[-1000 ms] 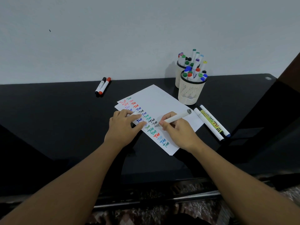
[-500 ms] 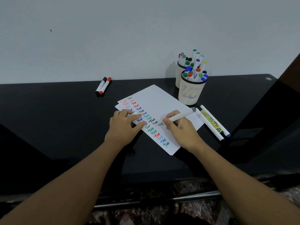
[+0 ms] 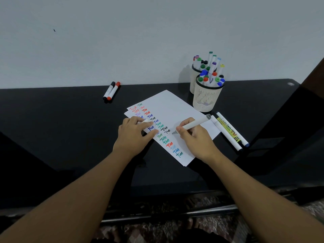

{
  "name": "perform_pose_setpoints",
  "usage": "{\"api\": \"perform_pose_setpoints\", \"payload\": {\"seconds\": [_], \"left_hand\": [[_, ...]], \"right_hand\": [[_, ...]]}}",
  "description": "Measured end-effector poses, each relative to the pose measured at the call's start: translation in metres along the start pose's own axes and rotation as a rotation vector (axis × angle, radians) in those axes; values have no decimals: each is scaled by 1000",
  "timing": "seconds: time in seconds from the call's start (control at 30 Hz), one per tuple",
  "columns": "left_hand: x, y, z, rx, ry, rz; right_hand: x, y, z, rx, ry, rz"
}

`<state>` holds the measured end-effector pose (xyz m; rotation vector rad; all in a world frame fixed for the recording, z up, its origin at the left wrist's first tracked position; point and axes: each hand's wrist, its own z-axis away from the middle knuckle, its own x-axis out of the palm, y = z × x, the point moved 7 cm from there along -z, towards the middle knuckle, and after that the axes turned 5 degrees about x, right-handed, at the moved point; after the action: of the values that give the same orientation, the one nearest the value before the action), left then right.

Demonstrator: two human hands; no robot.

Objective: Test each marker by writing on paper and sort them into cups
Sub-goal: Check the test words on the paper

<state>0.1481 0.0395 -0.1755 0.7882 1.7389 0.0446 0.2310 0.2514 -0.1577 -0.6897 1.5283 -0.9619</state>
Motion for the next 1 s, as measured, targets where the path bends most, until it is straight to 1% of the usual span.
{"api": "perform_pose_setpoints", "payload": {"seconds": [0.5,0.63,0.8,0.9,1.0], "left_hand": [[-2,3,0,-6,-16,2],[-2,3,1,-10,-15,3],[-3,4,0,-10,-17,0],[-3,4,1,-7,-12,-3],[-4,5,1,-1,-4,3]], "right_hand": [[0,-1,0,8,2,3],[1,-2,0,-3,-5,42],[0,-3,1,10,-1,-8],[1,-1,0,-5,-13,11],[0,0,-1,-3,12,11]]}}
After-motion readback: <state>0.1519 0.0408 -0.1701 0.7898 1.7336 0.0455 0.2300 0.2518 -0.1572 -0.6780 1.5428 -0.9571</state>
